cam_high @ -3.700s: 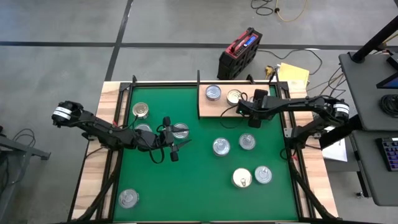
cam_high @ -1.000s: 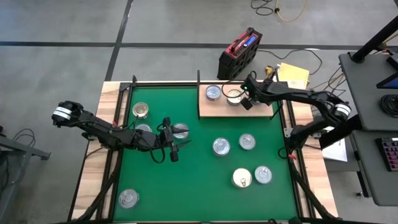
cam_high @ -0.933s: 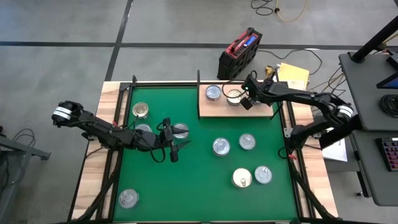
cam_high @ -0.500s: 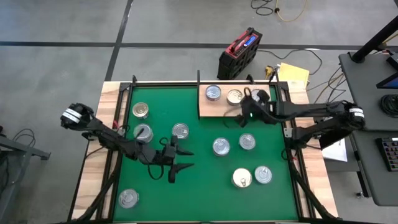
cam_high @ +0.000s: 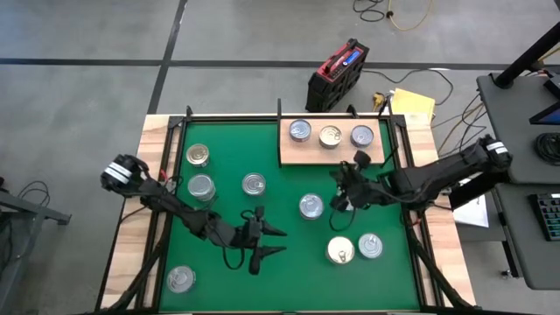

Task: Stack canned seafood by type on shelf
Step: Adjust the blue tuna can on the table

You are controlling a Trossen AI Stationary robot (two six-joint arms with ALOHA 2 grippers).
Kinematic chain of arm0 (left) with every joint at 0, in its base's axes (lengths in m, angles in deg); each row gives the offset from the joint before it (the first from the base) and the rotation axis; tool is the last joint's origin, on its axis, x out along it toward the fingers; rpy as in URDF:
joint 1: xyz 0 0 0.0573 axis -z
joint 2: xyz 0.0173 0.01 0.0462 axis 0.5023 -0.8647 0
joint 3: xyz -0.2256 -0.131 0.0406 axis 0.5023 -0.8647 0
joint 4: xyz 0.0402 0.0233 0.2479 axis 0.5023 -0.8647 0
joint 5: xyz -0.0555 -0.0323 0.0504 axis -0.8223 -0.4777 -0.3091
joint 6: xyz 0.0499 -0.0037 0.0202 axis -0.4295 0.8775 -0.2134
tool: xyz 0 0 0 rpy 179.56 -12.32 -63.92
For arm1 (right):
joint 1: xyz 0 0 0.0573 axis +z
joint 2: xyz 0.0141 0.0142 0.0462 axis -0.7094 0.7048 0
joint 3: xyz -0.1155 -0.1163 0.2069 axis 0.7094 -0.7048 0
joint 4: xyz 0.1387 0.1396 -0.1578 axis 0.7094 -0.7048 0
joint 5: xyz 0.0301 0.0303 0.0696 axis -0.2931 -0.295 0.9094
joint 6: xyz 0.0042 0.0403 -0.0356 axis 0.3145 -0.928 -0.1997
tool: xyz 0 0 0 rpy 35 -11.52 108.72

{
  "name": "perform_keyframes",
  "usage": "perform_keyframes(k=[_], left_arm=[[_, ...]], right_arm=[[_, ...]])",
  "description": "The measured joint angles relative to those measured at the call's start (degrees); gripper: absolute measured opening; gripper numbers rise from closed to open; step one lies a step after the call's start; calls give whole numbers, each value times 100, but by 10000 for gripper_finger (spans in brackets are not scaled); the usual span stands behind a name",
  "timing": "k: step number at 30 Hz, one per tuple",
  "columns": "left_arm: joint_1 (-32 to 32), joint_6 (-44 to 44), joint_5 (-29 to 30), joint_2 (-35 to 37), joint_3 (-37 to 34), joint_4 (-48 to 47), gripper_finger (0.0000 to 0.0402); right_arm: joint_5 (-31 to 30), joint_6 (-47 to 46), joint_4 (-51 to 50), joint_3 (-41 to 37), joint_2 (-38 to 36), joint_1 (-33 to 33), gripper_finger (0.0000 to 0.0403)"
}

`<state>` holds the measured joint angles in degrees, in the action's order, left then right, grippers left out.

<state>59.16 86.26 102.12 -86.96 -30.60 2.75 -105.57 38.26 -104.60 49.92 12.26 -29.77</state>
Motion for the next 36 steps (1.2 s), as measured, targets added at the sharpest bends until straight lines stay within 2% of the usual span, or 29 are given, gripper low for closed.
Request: perform_keyframes(k=[5,26,36], left_arm=[[21,119,4,-71,122,-10,173],[25,340,4,-76,142,-22,173],[21,82,54,-76,137,-23,173]], right_arm=[[-385,-148,0,-33,82,280,9],[-391,-120,0,-70,494,308,9],[-535,-93,-2,-74,494,308,9]])
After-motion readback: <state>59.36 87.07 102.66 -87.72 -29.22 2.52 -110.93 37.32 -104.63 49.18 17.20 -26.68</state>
